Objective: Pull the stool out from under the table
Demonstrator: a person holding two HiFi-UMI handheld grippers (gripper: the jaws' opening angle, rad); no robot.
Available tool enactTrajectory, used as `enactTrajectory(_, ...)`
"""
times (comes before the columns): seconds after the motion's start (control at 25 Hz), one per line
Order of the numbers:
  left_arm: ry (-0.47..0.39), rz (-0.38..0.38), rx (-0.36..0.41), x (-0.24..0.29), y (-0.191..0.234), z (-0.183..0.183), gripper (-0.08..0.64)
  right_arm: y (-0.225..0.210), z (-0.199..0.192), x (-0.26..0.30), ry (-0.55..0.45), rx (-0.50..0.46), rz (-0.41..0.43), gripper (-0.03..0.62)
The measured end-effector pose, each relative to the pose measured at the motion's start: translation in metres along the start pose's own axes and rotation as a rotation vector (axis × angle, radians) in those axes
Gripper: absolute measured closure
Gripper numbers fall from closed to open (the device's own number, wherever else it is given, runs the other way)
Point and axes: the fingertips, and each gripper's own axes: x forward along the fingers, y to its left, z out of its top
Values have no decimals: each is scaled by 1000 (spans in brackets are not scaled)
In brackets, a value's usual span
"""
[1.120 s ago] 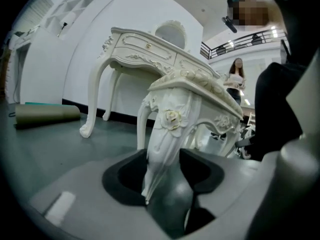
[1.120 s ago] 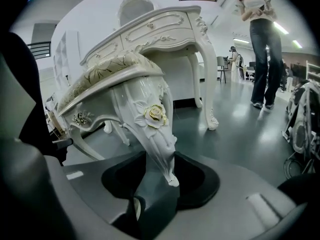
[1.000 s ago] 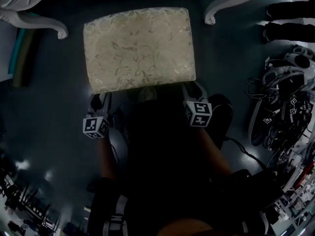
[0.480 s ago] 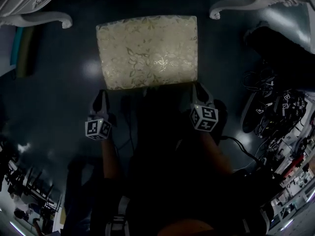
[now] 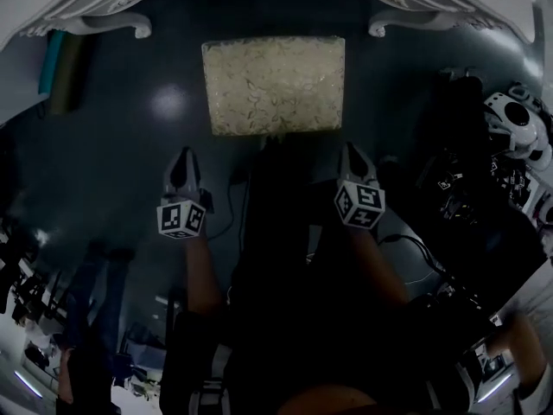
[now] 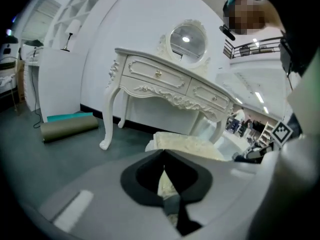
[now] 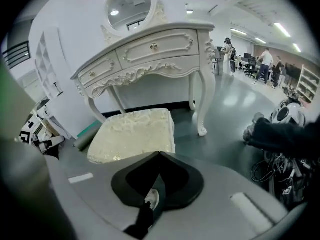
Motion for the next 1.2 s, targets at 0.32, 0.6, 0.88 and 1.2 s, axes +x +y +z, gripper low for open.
enactTrajectory(0.32, -16, -12, 12, -52, -29, 97, 552, 41, 69, -77, -9, 2, 17, 592)
enactTrajectory(0.6, 4, -5, 17, -97, -65, 173, 552, 62, 130, -152, -18, -29, 26, 592)
enactTrajectory(0.88, -22, -17, 18, -120, -92, 233, 552, 81, 182, -202, -59, -74, 28, 592)
enactTrajectory(1.2, -92, -25, 75, -146, -159, 296, 552, 84, 208, -250, -92, -61, 75, 592)
